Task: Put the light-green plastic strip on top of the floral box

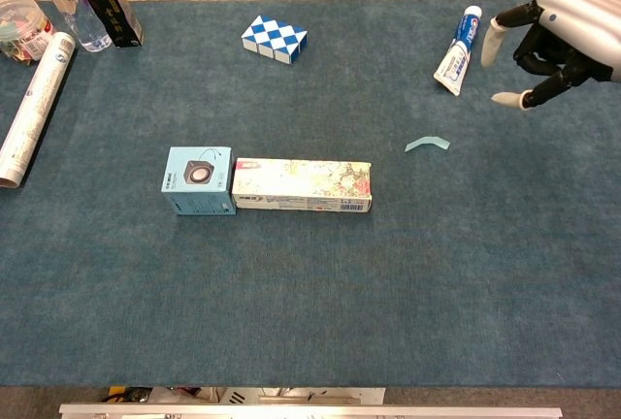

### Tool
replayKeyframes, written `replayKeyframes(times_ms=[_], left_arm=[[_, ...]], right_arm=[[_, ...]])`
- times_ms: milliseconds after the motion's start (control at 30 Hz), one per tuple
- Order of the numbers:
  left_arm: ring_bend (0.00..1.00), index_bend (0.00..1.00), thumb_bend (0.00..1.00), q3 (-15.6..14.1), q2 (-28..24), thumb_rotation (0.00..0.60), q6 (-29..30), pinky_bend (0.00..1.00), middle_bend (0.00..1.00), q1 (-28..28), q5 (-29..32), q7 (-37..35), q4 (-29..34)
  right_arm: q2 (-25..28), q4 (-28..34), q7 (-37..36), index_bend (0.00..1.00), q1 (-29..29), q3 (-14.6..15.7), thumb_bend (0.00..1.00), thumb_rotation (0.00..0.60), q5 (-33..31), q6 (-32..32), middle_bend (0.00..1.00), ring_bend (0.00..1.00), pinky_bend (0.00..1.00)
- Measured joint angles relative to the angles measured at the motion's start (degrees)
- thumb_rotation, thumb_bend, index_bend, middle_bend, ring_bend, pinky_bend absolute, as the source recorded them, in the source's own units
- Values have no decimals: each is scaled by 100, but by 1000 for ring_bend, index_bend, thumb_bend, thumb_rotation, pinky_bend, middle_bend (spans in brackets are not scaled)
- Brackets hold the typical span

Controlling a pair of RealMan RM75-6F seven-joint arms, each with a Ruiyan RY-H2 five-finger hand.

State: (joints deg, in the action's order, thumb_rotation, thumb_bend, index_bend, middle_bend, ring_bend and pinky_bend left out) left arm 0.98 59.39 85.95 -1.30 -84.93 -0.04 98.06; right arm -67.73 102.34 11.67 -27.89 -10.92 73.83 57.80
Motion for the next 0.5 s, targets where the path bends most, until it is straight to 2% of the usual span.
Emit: replayKeyframes(times_ms=[167, 500], left_arm=[[98, 128, 201, 7, 17, 600, -8, 0, 126, -14, -8, 4, -2], [98, 128, 201, 11, 53, 600, -48, 0, 126, -43, -6, 16, -13]], right_arm=[[-339, -293, 347, 516, -253, -3, 228, 600, -359, -209, 975, 1000, 1000], [-1102, -997, 892, 539, -647, 122, 229, 600, -812, -443, 975, 1000, 1000]])
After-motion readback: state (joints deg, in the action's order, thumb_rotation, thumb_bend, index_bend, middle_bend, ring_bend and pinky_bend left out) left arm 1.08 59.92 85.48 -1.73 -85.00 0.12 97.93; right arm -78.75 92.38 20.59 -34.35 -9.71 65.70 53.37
